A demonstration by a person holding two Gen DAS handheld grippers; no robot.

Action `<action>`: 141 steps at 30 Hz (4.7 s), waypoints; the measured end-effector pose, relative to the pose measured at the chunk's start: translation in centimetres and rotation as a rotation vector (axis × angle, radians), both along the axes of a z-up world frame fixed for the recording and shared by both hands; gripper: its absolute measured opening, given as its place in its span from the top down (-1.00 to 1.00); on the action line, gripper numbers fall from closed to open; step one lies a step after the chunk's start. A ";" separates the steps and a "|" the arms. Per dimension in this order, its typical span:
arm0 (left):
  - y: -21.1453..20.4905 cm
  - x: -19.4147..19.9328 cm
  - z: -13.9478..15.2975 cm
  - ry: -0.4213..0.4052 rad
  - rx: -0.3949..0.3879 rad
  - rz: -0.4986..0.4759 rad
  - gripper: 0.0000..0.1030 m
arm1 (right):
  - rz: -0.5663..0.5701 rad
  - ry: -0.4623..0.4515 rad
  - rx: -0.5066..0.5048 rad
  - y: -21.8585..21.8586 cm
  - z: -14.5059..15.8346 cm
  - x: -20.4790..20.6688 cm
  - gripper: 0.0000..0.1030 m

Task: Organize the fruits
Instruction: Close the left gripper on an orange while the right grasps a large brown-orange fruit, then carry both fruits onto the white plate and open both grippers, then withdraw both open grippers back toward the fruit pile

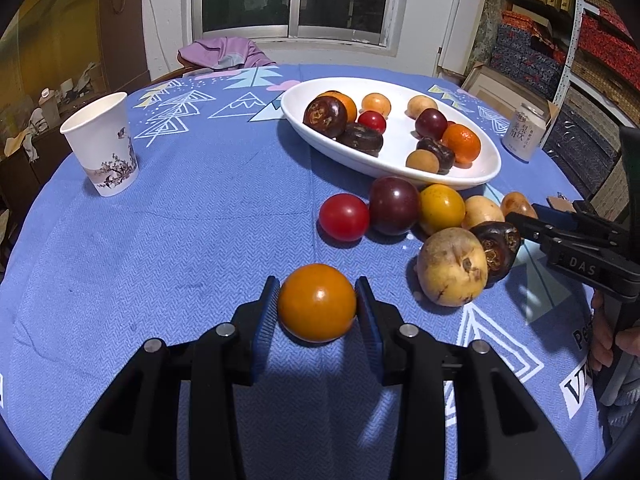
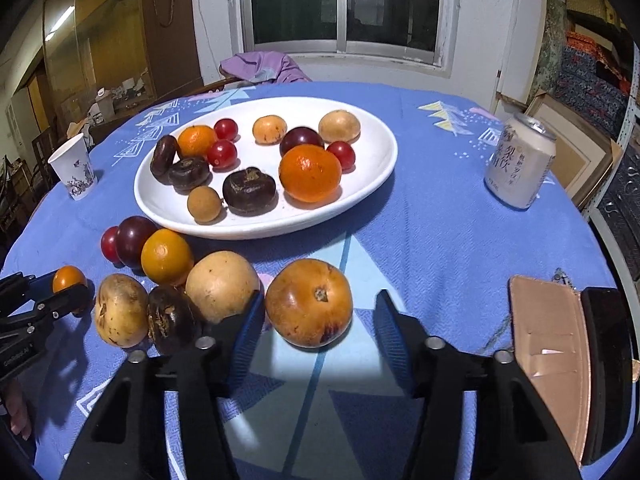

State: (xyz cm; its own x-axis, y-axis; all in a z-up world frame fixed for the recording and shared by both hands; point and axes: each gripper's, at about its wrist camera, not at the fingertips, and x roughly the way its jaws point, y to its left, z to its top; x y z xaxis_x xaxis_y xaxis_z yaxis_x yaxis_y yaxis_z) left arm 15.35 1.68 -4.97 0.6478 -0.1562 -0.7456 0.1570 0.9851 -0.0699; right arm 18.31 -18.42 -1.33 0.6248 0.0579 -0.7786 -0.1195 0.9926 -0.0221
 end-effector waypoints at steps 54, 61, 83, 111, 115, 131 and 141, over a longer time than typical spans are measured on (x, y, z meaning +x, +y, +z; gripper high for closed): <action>-8.2 8.9 5.5 -0.145 -0.038 -0.080 0.26 | -0.076 -0.162 0.166 -3.9 8.5 -0.3 0.14; -8.0 10.9 4.2 -0.123 -0.035 -0.082 0.26 | -0.022 -0.037 0.173 0.0 8.7 11.1 0.14; -8.4 12.2 2.6 -0.126 0.017 -0.110 0.26 | 0.035 0.067 0.051 5.6 3.0 18.1 0.15; -8.5 10.7 3.8 -0.225 0.052 -0.061 -0.49 | 0.044 -0.001 0.046 5.6 4.5 17.0 -0.16; -8.1 9.9 4.4 -0.226 0.044 -0.048 -0.49 | 0.030 -0.025 0.051 4.9 6.2 15.5 -0.16; 0.9 0.5 3.1 -0.098 -0.043 0.104 -0.67 | -0.039 -0.164 0.197 -1.6 5.9 -3.6 -0.39; -4.2 -2.6 2.4 -0.189 0.087 -0.035 -0.67 | -0.149 -0.123 0.336 -6.1 5.3 -3.3 -0.39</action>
